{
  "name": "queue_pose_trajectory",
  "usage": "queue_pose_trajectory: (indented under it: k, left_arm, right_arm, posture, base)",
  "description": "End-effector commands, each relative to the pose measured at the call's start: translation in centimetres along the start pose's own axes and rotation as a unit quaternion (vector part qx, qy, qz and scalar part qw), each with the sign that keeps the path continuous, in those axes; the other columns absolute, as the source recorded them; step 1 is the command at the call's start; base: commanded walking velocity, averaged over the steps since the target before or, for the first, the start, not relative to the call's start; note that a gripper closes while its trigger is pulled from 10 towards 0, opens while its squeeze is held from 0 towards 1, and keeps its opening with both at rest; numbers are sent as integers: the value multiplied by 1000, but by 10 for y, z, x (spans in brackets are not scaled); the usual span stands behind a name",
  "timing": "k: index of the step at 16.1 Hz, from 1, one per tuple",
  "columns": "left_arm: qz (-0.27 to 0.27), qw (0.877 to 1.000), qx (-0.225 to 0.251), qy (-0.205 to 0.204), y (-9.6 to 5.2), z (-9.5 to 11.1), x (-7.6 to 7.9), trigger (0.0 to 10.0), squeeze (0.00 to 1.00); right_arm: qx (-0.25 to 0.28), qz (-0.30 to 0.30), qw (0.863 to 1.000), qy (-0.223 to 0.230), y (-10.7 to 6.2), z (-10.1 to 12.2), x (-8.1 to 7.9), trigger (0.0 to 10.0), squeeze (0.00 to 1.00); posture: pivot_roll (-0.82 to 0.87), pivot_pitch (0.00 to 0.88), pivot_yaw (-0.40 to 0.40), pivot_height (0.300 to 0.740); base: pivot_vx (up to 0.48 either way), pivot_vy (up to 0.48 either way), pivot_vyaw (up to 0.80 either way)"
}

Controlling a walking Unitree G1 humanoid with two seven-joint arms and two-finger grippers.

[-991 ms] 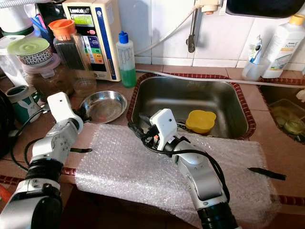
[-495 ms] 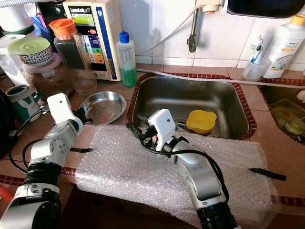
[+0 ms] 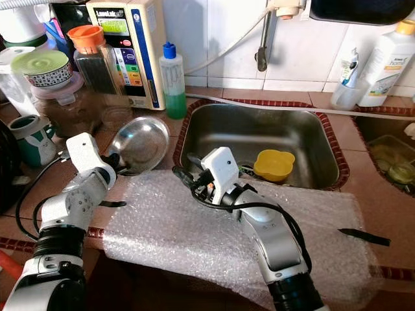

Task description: Kitchen organization

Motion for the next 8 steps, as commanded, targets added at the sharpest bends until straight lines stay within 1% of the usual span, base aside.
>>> queue_pose_trajectory:
  k: [1, 4, 5, 6, 8]
  left_arm:
    - [5, 999, -34, -4, 0, -15, -2, 0, 0]
    - [10, 999, -29, -15, 0, -12, -2, 0, 0]
    - [16, 1000, -13, -19, 0, -7, -4, 0, 0]
    - [16, 999, -5, -31, 0, -4, -5, 0, 0]
    - [1, 998, 17, -54, -1, 2, -2, 0, 0]
  right_arm:
    - [-1, 7, 1000, -3, 2, 2, -1, 10000, 0]
    - [0, 6, 1000, -4, 3, 3, -1, 10000, 0]
    - [0, 5, 1000, -4, 3, 3, 0, 10000, 0]
    - [0, 3, 1000, -4, 3, 3, 0, 10000, 0]
    - [1, 1, 1000, -4, 3, 3, 1, 10000, 0]
  posture:
    - [-4, 0, 57, 740]
    - [-6, 0, 56, 740]
    - [-6, 0, 56, 740]
    - [-6, 0, 56, 740]
    - [-7, 0, 54, 740]
  base:
    - [0, 0, 0]
    - [0, 0, 0]
    - [0, 0, 0]
    - [0, 0, 0]
    - [0, 0, 0]
Point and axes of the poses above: a point about 5 cm out from each wrist's last joint towards the gripper, its own y axis pointing out of the wrist towards the gripper, its own z axis along the axis of the wrist's last joint, x = y × z, the point moved 4 cm from there along y, pointing out of the wrist towards the gripper, and after that the axes turned 7 degrees about y, right-handed, at the moved point
